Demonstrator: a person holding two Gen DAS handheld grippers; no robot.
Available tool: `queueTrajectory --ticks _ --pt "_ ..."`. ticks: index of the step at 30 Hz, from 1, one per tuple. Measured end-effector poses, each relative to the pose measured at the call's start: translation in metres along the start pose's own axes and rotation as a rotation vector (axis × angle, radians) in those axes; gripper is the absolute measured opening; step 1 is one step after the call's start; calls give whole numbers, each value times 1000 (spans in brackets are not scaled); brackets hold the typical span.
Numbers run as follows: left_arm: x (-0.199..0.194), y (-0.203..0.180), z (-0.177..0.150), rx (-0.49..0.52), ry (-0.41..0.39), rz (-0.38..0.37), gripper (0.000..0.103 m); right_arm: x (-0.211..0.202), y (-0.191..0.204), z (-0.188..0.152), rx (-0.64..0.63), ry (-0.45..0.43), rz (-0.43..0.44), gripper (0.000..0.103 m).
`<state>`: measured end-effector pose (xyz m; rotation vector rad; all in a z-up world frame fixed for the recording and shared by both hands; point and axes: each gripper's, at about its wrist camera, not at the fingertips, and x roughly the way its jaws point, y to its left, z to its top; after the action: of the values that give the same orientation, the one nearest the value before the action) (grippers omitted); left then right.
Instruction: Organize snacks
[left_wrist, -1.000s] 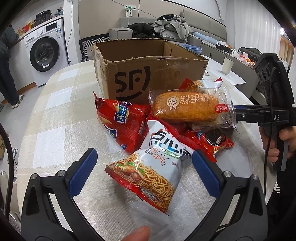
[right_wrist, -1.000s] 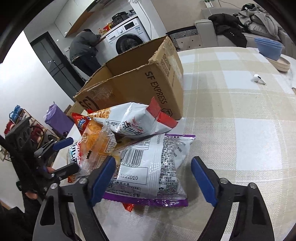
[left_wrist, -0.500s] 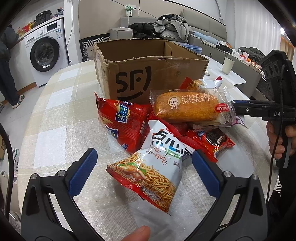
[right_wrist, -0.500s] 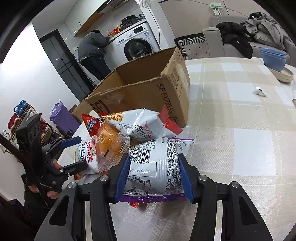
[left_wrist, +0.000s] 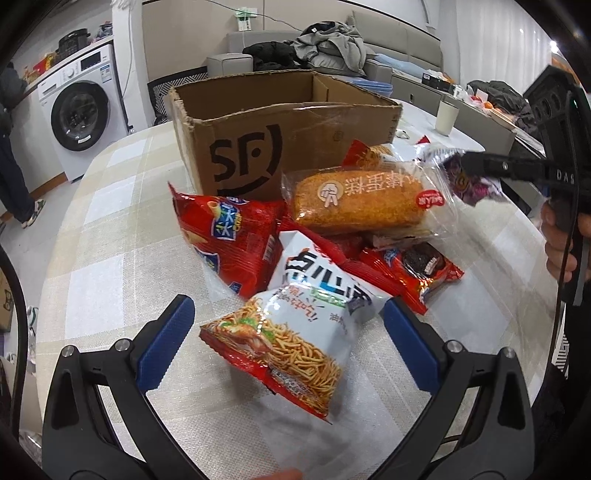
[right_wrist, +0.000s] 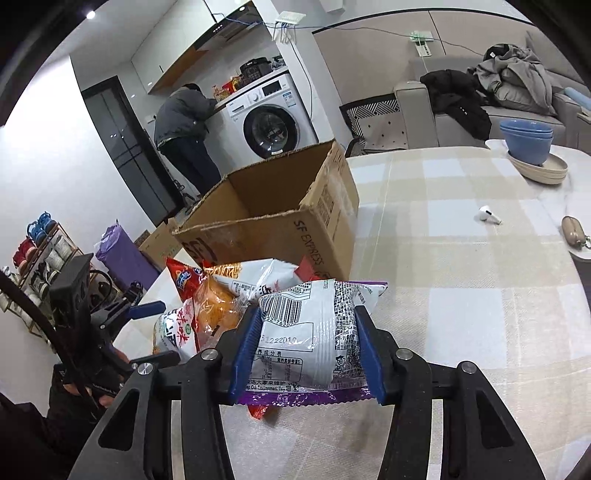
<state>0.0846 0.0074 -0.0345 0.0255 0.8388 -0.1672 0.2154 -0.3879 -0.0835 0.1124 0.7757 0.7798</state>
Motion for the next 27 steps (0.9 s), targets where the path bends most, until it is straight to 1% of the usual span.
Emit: queueTrajectory --ticks 2,5,7,10,11,12,13,14,17,19,22,27 --pt "0 -3 -2 22 -2 -3 101 -3 -2 1 3 -11 1 50" --pt "-2 -7 -4 60 -19 -11 95 -4 -1 2 0 -21 6 50" --pt "-3 -11 -5 86 -30 -8 85 -4 -1 3 2 -22 6 50" --pt "-3 -14 -8 128 -31 18 75 -2 1 2 1 -22 5 51" --pt "-3 -16 -10 141 -29 27 74 -2 1 2 2 -22 5 50" --pt "-4 -16 -12 155 -29 36 71 -1 1 2 3 -24 5 50" --pt "-4 -16 -13 165 -28 41 64 -1 1 2 4 -25 5 50" --pt "-4 -16 -13 172 -25 41 64 -2 1 1 4 -26 6 50" --pt "-7 -14 -16 177 -29 37 58 -3 2 2 2 -30 6 50" --pt "-10 -13 -16 183 -30 31 50 -5 3 2 2 -34 8 50" --pt "-14 -11 -17 172 -36 6 45 -7 4 2 -1 -39 9 50" --pt "-19 -5 -19 133 -44 -25 42 -10 5 3 -3 -52 15 50"
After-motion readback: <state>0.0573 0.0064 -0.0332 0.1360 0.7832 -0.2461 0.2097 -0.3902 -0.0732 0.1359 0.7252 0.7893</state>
